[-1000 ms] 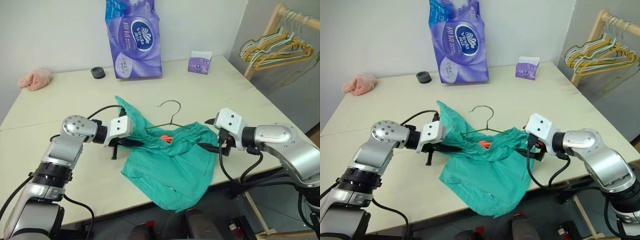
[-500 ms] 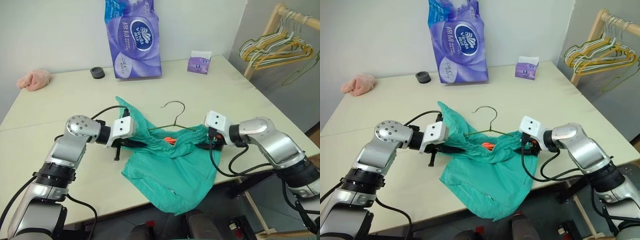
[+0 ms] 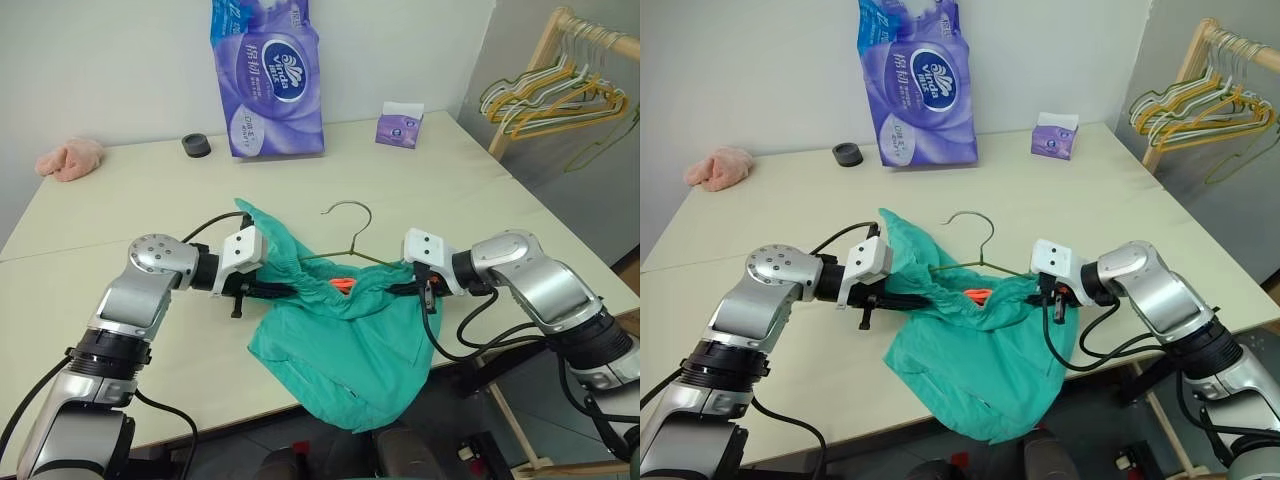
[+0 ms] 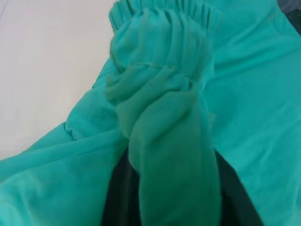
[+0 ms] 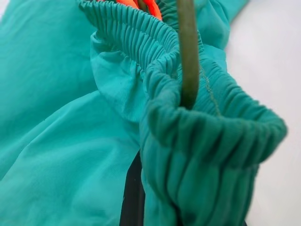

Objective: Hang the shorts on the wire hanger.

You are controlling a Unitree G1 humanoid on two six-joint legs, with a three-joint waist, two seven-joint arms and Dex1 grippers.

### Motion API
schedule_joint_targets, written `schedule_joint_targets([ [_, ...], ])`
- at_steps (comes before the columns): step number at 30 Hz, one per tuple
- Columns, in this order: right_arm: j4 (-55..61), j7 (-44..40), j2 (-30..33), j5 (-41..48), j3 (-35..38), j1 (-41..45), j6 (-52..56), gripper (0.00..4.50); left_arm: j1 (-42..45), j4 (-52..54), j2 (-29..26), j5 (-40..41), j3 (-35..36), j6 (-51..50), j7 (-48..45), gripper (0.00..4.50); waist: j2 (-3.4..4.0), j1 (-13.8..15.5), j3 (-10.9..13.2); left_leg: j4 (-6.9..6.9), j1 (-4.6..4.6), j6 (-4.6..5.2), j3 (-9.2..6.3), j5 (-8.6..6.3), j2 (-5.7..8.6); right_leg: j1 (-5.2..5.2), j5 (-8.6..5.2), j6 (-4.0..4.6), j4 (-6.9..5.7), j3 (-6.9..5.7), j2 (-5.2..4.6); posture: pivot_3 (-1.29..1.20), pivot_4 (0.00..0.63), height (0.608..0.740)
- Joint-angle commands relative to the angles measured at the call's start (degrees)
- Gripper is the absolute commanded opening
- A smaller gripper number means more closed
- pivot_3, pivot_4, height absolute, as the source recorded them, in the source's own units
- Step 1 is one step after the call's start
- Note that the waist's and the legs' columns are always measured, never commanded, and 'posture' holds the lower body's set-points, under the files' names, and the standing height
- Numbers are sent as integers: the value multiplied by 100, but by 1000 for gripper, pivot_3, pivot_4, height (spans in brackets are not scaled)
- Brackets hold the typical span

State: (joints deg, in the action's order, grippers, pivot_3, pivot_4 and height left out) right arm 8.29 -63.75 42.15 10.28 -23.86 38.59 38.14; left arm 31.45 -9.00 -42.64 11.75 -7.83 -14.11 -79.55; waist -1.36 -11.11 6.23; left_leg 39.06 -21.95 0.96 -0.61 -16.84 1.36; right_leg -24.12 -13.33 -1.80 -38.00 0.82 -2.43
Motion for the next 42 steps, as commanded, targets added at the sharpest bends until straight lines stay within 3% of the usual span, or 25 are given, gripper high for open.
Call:
schedule_joint_targets([
  [1, 331, -57, 87, 129, 316, 20, 61, 0, 244, -219, 32, 86, 167, 222, 61, 2500, 0, -2, 0, 0, 0, 0, 1, 0, 0, 0, 0, 0, 0, 0, -1, -250, 69, 740],
  [7, 854, 19, 316, 554, 824, -428, 714, 0, 721, -1516, 98, -130, 562, 1061, 815, 4385, 0, -3, 0, 0, -1, 0, -1, 0, 4, 0, 0, 0, 0, -3, -7, -259, 70, 740],
  [8, 916, 52, 376, 626, 945, -529, 824, 0, 736, -1670, 60, -188, 572, 1209, 871, 4450, 0, -4, 0, 0, -1, 0, -1, 0, 4, 0, 0, 0, 1, -3, -7, -260, 70, 740],
  [13, 1312, 331, 687, 934, 1585, -1246, 1400, 0, 898, -2294, 132, -407, 772, 1992, 1628, 4450, 0, 21, 0, -1, -3, 0, -2, 0, 4, 0, 0, 0, 1, -6, -10, -265, 74, 740],
  [15, 1538, 638, 668, 1114, 1995, -1638, 1864, 0, 877, -2216, 182, -208, 879, 1847, 1615, 4450, 0, 34, 0, -1, -6, -1, -4, 0, 5, 0, 0, 0, 4, -10, -15, -275, 80, 740],
  [24, 2590, 2154, -226, 1652, 4623, -3344, 3920, 0, 131, 865, 315, 1979, 812, -1195, 667, 4450, 2, 27, 1, -1, -7, 0, -3, -1, 9, 2, -1, -2, 0, -7, -19, -323, 112, 740],
  [29, 2851, 2701, -662, 1525, 6005, -4214, 4377, 0, 269, 1646, 642, 2719, 624, -2168, 697, 4450, 12, 23, 5, -1, 0, 1, 2, -2, 11, 11, -3, -6, 2, -3, -17, -373, 130, 740],
  [34, 2472, 3647, -706, 849, 7270, -4287, 4884, 0, 628, 1802, 1045, 2506, 92, -2152, 793, 4450, 49, -59, 28, -1, 12, 3, 20, -2, 8, 17, -6, -7, 3, 13, 27, -417, 148, 740],
  [42, 1504, 4636, 168, 9, 7777, -3339, 4235, 0, 1129, 1784, 1879, 2115, -355, -1845, 1249, 4450, 106, -346, 90, -6, 22, 25, 58, -15, 8, 49, -18, -22, 30, 42, 37, -423, 164, 740],
])
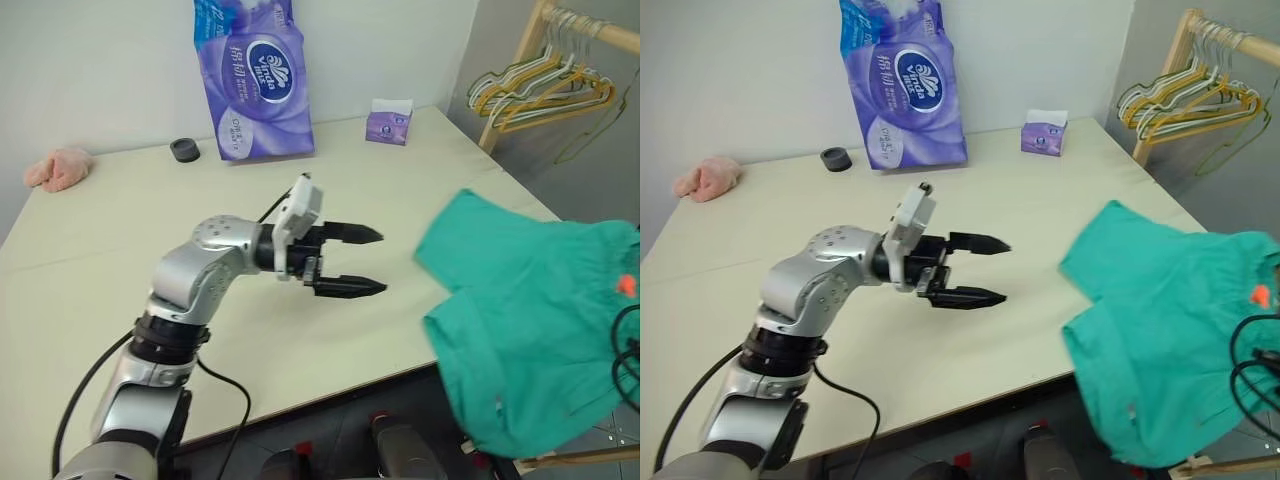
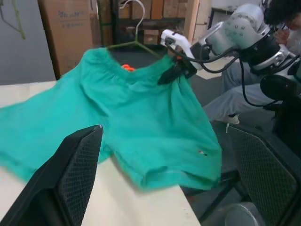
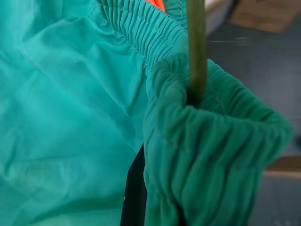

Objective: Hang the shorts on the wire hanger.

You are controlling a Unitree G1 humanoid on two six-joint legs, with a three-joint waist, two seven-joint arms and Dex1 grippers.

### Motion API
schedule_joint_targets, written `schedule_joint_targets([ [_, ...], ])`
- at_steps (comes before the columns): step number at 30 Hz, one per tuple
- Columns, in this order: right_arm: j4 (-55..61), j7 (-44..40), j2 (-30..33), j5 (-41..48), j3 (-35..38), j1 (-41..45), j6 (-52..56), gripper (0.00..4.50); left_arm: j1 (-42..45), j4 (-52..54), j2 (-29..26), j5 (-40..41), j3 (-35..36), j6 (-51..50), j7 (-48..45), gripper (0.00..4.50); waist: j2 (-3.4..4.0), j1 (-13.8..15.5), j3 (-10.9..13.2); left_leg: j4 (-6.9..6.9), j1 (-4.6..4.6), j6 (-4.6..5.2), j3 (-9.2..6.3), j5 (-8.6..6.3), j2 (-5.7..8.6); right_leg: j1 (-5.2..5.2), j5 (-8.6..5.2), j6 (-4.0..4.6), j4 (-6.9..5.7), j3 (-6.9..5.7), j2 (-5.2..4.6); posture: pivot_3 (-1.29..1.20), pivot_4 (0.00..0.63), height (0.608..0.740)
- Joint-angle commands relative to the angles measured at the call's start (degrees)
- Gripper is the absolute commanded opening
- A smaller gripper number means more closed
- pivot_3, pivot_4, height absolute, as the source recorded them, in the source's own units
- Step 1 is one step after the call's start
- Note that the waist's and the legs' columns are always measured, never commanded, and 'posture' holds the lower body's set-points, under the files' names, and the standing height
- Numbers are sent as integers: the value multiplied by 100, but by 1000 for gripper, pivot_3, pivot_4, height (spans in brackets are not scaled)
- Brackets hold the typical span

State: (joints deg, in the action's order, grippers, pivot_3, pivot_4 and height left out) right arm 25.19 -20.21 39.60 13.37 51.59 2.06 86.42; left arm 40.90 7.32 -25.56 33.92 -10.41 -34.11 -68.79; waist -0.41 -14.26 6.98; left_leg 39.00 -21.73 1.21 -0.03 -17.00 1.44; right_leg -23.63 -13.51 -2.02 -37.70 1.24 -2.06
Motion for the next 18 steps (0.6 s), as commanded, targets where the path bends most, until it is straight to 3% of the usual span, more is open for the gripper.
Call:
schedule_joint_targets([
  [1, -313, 332, 554, -346, 187, 454, -766, 0, 231, 129, 261, -140, -132, 177, 231, 4450, 19, -65, 26, -5, 11, 9, 4, -5, 1, 12, -13, -21, 8, 3, 0, -422, 166, 740],
  [9, -2013, 778, 1532, -533, -288, 1993, -1759, 0, 552, -33, 782, -346, -209, 432, 471, 4450, 14, -266, 145, -11, 29, 30, 27, -18, 2, 23, -29, -36, 9, 29, 4, -402, 182, 740],
  [18, -4036, 1102, 2155, -467, -612, 3322, -1817, 0, 1008, -300, 935, -890, -252, 1130, 731, 4450, -7, -333, 242, -21, 62, 44, 86, -27, 7, 26, -31, -52, 9, 92, 2, -402, 194, 740],
])
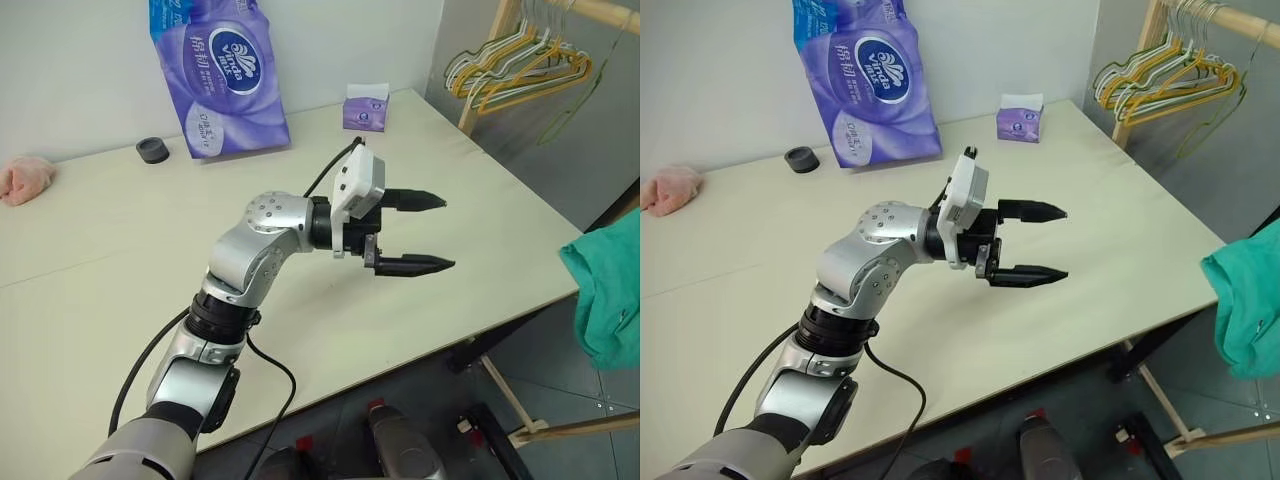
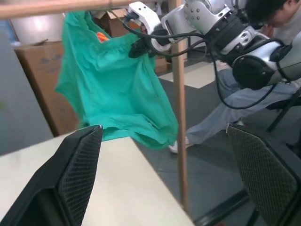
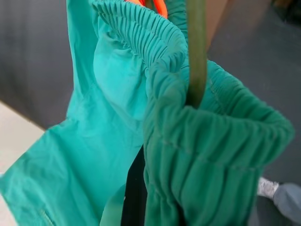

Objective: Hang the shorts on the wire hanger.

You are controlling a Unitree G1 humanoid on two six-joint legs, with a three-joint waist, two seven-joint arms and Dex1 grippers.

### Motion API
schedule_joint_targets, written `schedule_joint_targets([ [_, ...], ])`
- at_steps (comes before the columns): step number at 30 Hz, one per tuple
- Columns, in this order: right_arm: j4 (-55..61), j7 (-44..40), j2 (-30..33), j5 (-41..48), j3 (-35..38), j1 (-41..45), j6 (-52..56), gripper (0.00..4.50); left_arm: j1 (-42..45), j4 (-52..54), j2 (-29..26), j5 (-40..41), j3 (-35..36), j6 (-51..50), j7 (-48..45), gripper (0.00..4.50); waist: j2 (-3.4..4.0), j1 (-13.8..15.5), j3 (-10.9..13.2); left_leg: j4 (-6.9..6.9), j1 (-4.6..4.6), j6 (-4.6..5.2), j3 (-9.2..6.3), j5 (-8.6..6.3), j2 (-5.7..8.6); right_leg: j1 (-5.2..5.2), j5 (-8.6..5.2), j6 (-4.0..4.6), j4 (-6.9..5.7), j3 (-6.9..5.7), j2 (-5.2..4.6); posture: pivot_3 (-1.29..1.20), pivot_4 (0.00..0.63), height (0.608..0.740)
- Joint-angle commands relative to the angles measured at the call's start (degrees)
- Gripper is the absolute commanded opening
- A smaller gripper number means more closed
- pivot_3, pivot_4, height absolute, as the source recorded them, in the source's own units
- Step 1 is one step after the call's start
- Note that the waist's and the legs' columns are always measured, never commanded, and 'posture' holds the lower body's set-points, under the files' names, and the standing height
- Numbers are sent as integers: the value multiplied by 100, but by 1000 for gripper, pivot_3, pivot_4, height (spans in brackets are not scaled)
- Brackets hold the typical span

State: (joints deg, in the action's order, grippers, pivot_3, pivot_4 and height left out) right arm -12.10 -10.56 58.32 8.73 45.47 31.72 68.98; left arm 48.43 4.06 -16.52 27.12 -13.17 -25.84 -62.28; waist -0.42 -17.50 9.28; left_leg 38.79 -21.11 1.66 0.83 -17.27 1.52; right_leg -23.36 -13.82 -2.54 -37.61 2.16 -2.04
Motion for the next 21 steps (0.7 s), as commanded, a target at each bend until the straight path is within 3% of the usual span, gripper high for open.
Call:
schedule_joint_targets([
  [1, -511, 173, 324, -5, -27, 470, -50, 0, 318, -17, 70, -267, 14, 355, 127, 4450, -15, -14, 25, -2, 10, 0, 6, -1, 0, 6, 0, -2, 0, 7, 0, -403, 196, 740],
  [9, -1856, 40, 668, 83, -501, 1024, 146, 0, 858, -344, 383, -167, 19, 248, 48, 4450, -5, -32, 80, -10, 17, 5, 56, -4, -2, 11, 16, -40, 55, 52, 0, -405, 200, 740],
  [21, -2020, 0, 633, 249, -631, 1148, 316, 0, 1922, -1171, 637, 545, 238, -815, -508, 4450, -52, -36, 117, -2, 18, 17, 91, -14, -1, 11, 33, -77, 76, 88, -1, -389, 183, 740],
])
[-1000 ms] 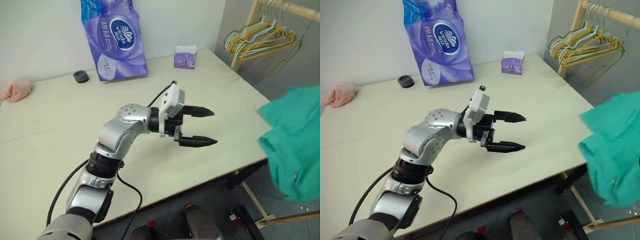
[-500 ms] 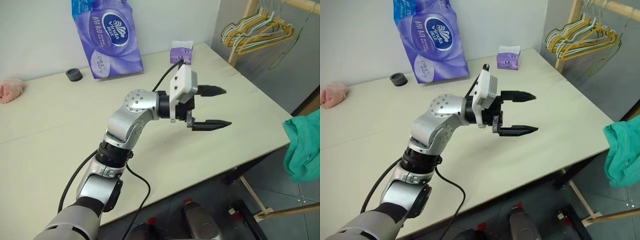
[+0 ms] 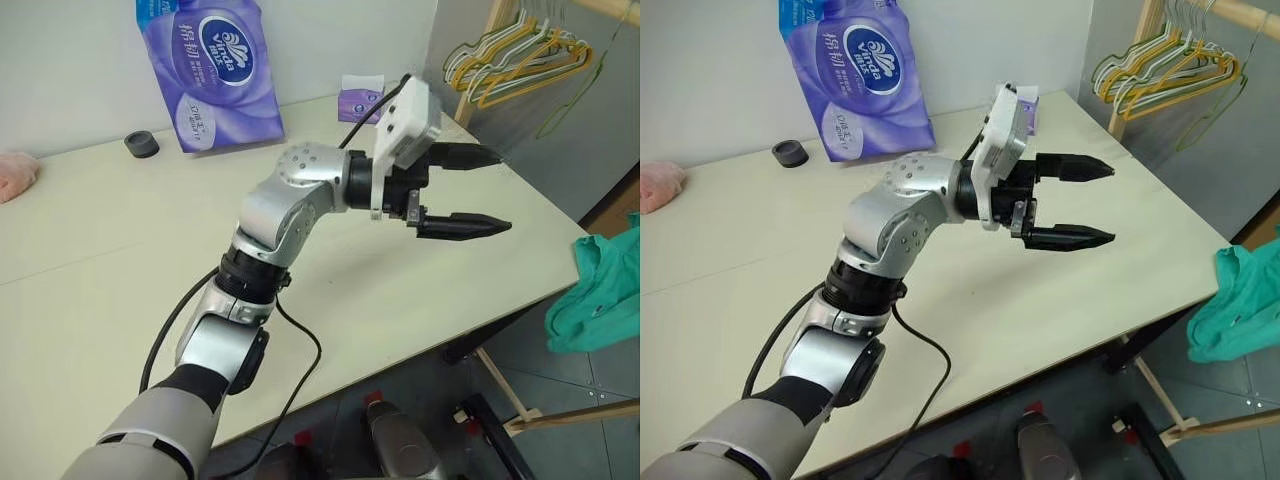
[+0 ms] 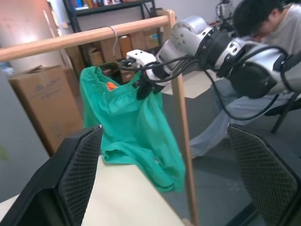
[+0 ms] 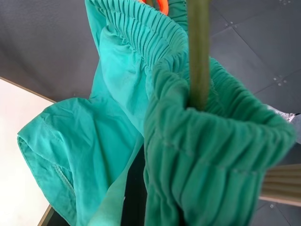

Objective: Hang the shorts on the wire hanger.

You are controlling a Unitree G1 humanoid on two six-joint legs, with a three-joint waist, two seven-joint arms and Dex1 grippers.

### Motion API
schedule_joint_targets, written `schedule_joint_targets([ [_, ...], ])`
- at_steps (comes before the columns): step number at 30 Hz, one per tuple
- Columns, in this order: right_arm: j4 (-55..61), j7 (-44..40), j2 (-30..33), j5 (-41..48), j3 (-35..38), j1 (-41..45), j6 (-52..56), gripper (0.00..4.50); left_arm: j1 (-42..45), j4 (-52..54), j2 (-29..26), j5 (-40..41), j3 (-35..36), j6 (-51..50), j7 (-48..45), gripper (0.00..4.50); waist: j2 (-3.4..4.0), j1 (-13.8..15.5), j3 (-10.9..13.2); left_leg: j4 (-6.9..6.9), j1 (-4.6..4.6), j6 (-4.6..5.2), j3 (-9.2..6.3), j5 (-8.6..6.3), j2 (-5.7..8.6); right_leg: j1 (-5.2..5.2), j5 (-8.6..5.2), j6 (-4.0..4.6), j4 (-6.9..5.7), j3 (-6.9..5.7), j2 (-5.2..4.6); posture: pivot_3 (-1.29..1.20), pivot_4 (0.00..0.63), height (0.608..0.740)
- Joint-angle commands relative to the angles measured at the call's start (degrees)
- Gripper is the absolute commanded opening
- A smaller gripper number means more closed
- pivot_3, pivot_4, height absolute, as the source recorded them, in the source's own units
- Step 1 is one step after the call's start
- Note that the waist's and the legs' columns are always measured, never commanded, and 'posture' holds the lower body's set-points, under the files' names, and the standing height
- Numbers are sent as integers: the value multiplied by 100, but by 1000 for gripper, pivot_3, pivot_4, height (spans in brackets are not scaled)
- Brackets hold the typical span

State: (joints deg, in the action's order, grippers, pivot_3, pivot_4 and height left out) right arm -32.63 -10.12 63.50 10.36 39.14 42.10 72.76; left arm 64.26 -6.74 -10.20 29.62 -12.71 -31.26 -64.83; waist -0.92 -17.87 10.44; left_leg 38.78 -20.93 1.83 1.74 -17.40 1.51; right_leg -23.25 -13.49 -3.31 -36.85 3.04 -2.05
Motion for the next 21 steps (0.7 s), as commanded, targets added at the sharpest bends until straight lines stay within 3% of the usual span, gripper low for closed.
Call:
schedule_joint_targets([
  [1, 49, -66, 96, 104, -12, 127, -95, 0, 406, -165, -1, 266, 188, -246, -297, 4450, -1, -3, 1, 0, 0, -1, 2, 0, 0, 0, 0, -1, -2, 2, 0, -389, 180, 740],
  [6, 111, -118, 17, 176, -15, 153, -220, 0, 545, -368, 0, 172, 188, -136, -428, 4450, 0, -11, 0, -1, 2, -4, 13, -2, 0, -1, -1, -5, -2, 16, 1, -389, 173, 740],
  [10, 283, -75, -76, 277, 114, 157, -254, 1112, 518, -313, 29, 167, 176, -149, -415, 4500, 2, -28, -1, -1, 3, -6, 22, -3, 0, -2, 2, -12, -1, 28, 1, -385, 164, 740],
  [20, 714, 412, -238, 364, 522, 556, -588, 4460, 518, -329, 85, 51, 175, -43, -401, 4500, 10, -59, -5, -1, 5, -12, 32, -6, 1, -6, 1, -21, -3, 42, 1, -372, 147, 740],
  [21, 798, 470, -250, 367, 577, 583, -659, 4460, 513, -322, 79, 37, 174, -24, -403, 4500, 11, -66, -6, -1, 5, -12, 34, -6, 1, -7, 1, -22, -3, 44, 1, -371, 145, 740],
])
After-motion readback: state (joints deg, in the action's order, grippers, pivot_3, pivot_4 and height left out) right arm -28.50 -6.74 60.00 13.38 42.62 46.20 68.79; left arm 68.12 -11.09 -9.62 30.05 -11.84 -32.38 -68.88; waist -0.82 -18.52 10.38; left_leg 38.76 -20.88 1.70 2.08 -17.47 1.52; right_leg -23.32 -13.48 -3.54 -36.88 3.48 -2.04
